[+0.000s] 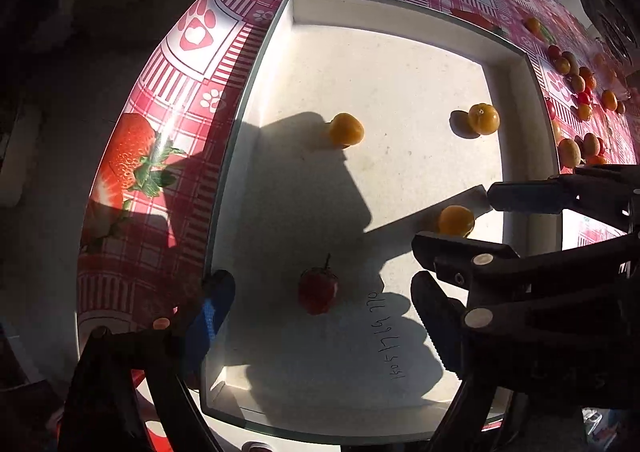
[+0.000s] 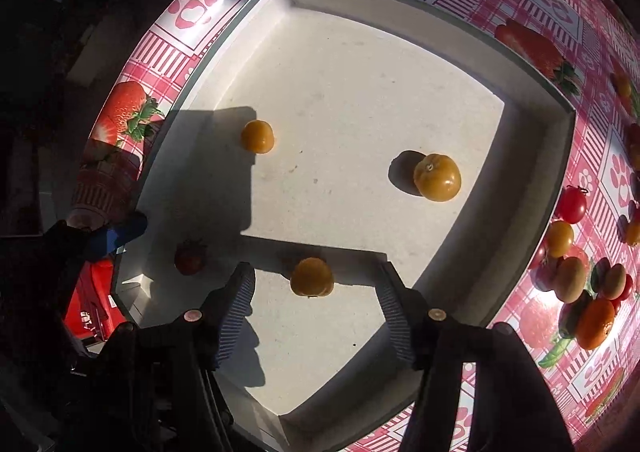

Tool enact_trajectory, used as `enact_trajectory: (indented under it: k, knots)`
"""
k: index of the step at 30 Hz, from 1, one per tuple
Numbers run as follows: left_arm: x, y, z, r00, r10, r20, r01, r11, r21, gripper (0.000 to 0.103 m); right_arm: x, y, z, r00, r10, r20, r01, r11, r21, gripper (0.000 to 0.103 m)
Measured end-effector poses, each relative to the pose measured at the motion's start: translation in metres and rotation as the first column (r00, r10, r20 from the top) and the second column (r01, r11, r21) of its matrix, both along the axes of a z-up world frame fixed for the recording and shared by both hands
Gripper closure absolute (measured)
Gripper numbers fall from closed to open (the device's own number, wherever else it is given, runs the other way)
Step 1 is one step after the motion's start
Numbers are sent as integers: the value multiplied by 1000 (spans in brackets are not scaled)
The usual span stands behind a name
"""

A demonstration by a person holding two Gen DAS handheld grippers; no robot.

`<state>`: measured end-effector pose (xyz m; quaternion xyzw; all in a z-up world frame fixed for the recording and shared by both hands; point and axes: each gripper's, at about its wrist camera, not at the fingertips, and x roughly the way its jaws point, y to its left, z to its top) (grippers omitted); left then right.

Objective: Organize fruits
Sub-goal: 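Carry both tomatoes into the white tray and open both tools, then move both tools back to the fruit cluster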

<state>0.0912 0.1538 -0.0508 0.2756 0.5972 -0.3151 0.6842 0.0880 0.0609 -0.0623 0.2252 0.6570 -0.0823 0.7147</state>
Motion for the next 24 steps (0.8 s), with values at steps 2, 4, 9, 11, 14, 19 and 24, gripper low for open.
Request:
enact_trajectory:
  k: [2, 4, 9, 11, 14, 19, 24]
  knots:
    - [-3, -5, 1, 1000, -5, 2, 5, 1000, 9, 12, 0, -5, 1, 1000, -28, 11, 27, 999, 41, 27]
    - [-4, -9, 3, 1000, -11, 5, 11, 1000, 20, 12, -3, -9, 6, 999, -46, 18, 45, 998, 50, 19]
    - [-10, -7, 13, 1000, -14, 0, 14, 999, 29, 12, -9, -21, 35, 997, -43, 65, 48, 995, -83, 0]
    - [-14, -9, 19, 1000, -20, 6, 20, 999, 35, 12, -16, -26, 43, 995, -56, 77, 64, 992, -112, 0]
    - [-21, -15, 27, 999, -40, 13, 40, 999, 31, 12, -34, -41, 50, 989, -119, 83, 126, 989, -81, 0]
    - [-39, -35, 39, 996, -84, 16, 83, 996, 12, 12, -73, -58, 48, 972, -227, 59, 232, 968, -92, 0]
    - [-56, -59, 48, 990, -141, 12, 141, 990, -20, 12, -115, -82, 32, 936, -352, 13, 351, 932, -90, 0]
